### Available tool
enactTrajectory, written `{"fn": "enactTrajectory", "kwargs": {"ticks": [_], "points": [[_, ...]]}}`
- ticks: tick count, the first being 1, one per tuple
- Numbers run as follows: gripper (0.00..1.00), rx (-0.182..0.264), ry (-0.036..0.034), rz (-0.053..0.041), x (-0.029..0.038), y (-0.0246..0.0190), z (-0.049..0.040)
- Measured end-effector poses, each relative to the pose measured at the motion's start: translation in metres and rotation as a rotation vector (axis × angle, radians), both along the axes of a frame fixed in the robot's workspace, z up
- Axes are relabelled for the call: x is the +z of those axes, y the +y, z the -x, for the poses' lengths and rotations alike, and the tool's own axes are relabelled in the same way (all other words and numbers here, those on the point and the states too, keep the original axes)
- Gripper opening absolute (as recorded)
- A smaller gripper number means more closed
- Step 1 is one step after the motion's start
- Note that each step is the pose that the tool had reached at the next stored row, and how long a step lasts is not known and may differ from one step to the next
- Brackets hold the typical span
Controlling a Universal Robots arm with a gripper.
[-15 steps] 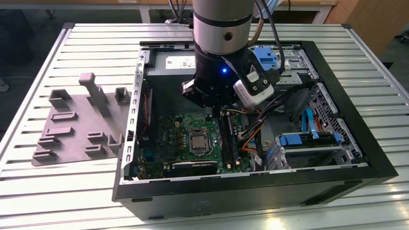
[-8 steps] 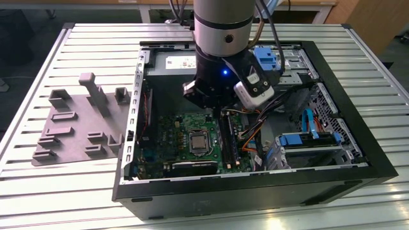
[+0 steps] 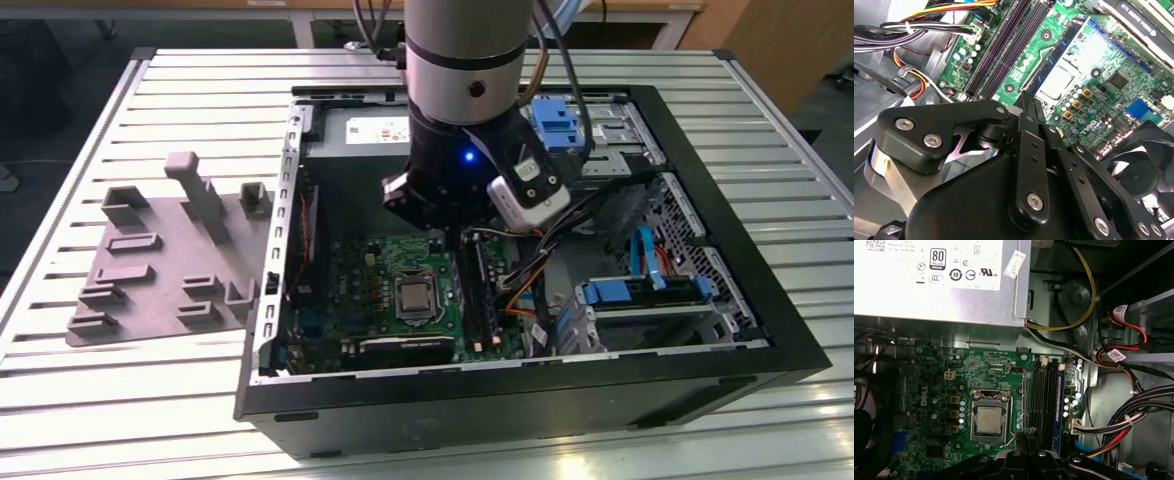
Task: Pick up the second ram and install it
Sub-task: 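Insert the second ram into the second slot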
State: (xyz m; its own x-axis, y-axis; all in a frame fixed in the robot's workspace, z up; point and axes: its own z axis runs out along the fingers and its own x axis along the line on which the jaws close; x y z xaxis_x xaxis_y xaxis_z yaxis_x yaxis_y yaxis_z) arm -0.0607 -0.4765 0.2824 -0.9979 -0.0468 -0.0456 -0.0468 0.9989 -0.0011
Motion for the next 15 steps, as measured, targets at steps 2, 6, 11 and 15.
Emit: {"fn": "enactTrajectory", "kwargs": {"ticks": [2,6,11,15], "points": [[0.12,0.000,0.0000,0.0000,-0.0013,0.0000,-0.0001],[0.12,0.000,0.0000,0.0000,-0.0032,0.0000,-0.0003],[0.12,0.000,0.0000,-0.0001,-0.0052,0.0000,-0.0007],[0.12,0.000,0.0000,-0.0001,-0.0064,0.0000,-0.0013]]}}
